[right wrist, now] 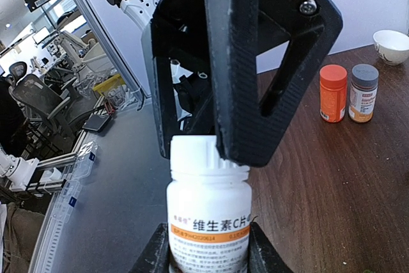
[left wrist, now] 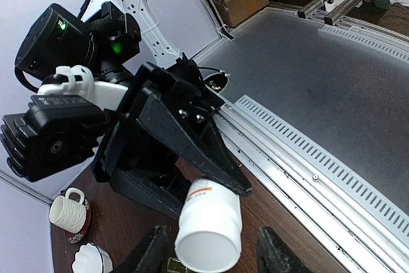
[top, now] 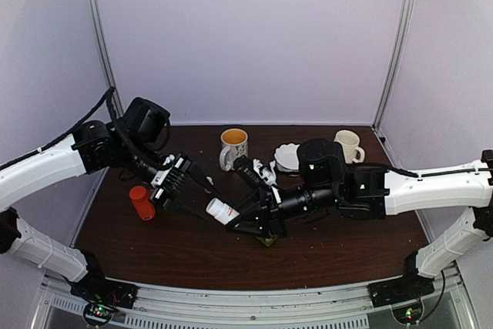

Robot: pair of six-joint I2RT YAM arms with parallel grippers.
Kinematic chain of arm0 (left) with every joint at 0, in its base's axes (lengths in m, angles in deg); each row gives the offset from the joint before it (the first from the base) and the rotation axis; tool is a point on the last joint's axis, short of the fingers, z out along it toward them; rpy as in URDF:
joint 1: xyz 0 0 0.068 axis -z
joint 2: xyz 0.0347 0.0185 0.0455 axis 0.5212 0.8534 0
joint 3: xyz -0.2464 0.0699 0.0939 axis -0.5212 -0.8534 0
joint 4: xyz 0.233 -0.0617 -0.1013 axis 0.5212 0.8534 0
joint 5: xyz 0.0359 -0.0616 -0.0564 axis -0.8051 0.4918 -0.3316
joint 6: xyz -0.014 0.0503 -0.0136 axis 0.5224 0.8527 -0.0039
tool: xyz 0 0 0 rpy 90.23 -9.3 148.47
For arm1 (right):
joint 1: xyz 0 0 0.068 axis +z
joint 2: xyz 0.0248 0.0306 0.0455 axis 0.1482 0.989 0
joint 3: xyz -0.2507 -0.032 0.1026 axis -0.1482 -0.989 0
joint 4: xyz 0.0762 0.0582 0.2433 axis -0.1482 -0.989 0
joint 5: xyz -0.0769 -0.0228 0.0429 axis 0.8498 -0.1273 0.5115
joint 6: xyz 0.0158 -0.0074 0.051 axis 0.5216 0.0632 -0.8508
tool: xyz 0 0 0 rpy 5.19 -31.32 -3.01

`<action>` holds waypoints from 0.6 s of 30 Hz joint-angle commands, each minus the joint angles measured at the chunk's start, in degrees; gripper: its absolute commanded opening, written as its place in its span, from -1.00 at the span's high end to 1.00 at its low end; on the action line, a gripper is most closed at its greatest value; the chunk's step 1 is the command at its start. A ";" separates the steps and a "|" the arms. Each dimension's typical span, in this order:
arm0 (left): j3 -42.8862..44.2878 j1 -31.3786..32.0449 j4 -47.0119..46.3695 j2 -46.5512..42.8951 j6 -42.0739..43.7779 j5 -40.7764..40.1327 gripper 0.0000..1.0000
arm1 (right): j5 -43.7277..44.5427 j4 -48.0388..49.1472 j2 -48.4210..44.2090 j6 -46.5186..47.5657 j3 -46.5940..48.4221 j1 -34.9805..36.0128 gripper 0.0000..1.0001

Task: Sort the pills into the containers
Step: Unscrew the lid of the pill bottle from the pill bottle.

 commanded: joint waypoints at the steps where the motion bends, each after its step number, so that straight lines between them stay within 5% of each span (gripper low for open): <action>1: 2.18 0.27 0.41 1.03 1.29 2.15 0.01 | -1.58 3.71 0.53 -1.82 1.48 -0.35 0.99; 10: 2.17 0.29 0.34 1.36 0.89 1.27 0.34 | -1.51 4.37 0.55 -2.25 1.46 -0.54 0.99; 18: 2.37 0.29 0.44 1.19 -1.06 1.75 0.41 | 3.15 -1.72 0.24 2.34 2.45 -0.31 1.00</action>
